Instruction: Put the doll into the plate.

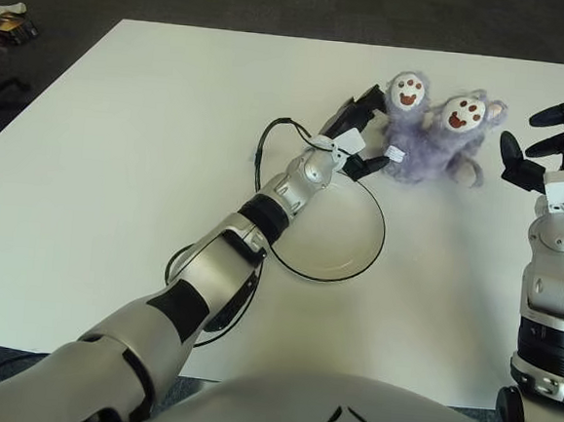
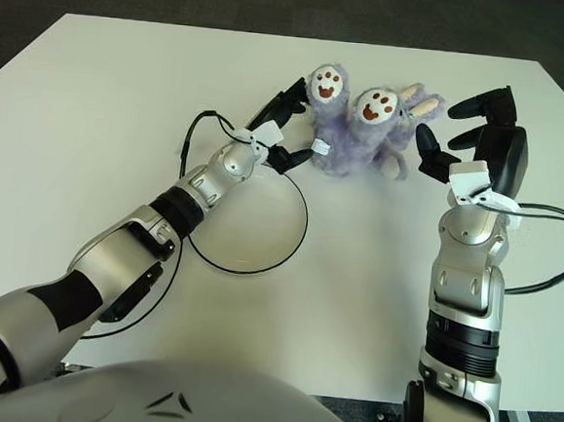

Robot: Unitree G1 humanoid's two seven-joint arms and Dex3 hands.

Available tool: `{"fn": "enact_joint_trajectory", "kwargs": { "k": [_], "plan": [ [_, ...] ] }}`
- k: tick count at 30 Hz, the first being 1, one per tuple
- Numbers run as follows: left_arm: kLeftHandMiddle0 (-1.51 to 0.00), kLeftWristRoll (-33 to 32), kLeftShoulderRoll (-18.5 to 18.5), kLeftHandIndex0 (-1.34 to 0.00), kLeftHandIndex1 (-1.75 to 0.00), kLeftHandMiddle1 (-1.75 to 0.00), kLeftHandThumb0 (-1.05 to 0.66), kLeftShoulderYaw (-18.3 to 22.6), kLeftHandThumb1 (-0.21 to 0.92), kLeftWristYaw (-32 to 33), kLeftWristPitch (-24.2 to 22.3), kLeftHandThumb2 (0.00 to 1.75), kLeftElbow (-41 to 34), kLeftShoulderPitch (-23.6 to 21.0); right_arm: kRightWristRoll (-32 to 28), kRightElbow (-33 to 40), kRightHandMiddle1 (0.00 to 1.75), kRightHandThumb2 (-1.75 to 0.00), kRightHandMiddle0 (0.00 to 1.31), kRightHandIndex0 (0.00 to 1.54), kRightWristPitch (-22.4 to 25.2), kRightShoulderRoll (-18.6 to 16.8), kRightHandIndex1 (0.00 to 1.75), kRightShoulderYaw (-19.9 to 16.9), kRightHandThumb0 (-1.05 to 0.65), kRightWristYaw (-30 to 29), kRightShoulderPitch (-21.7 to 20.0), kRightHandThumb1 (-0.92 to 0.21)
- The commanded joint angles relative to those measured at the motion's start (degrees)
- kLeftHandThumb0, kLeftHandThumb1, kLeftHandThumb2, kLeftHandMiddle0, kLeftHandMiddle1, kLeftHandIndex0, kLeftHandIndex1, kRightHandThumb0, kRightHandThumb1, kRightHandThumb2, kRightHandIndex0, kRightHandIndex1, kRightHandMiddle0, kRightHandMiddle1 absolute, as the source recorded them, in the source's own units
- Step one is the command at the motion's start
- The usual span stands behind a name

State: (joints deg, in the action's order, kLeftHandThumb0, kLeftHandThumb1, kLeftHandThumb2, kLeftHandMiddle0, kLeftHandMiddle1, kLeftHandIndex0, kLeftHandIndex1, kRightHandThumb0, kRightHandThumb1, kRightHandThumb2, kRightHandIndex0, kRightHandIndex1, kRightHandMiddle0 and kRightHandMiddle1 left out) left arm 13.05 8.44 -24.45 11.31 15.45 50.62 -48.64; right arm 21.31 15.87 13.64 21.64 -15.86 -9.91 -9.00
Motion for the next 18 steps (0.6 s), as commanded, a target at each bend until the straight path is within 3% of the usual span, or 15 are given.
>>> {"fn": "enact_joint_trajectory", "kwargs": {
  "k": [1,3,6,9,18],
  "plan": [
    [-0.10,0.85,13.32,-0.51,-1.71,-1.67,0.27,0.84,0.09,4.61,1.72,1.47,2.84,-7.41,0.70,-0.01,1.75,-1.02,0.26,0.55,-0.39,-0.29,1.57,-0.30,-0.01,-0.76,0.94,-0.53],
    [-0.18,0.41,13.95,-0.57,-1.73,-1.72,0.28,1.07,0.10,5.52,2.62,1.46,3.07,-7.22,0.50,0.09,1.75,-1.02,0.26,0.55,-0.37,-0.35,1.56,-0.39,-0.01,-0.67,1.07,-0.53],
    [-0.40,-0.38,14.38,-0.61,-1.74,-1.74,0.39,1.38,0.32,6.02,4.50,1.27,3.28,-6.92,0.38,0.10,1.75,-1.00,0.26,0.55,-0.43,-0.44,1.55,-0.45,-0.01,-0.72,1.19,-0.54],
    [-0.48,-0.91,14.37,-0.62,-1.74,-1.74,0.42,1.39,0.39,5.64,6.18,1.21,3.40,-6.69,0.45,0.04,1.75,-0.98,0.26,0.55,-0.52,-0.46,1.53,-0.42,-0.01,-0.85,1.28,-0.55],
    [-0.52,-3.04,13.97,-0.63,-1.75,-1.75,0.44,1.75,0.41,1.98,8.40,1.20,3.04,-6.43,0.90,-0.50,1.75,-0.93,0.27,0.55,-0.61,-0.36,1.48,-0.23,-0.01,-1.31,1.25,-0.57]
  ]
}}
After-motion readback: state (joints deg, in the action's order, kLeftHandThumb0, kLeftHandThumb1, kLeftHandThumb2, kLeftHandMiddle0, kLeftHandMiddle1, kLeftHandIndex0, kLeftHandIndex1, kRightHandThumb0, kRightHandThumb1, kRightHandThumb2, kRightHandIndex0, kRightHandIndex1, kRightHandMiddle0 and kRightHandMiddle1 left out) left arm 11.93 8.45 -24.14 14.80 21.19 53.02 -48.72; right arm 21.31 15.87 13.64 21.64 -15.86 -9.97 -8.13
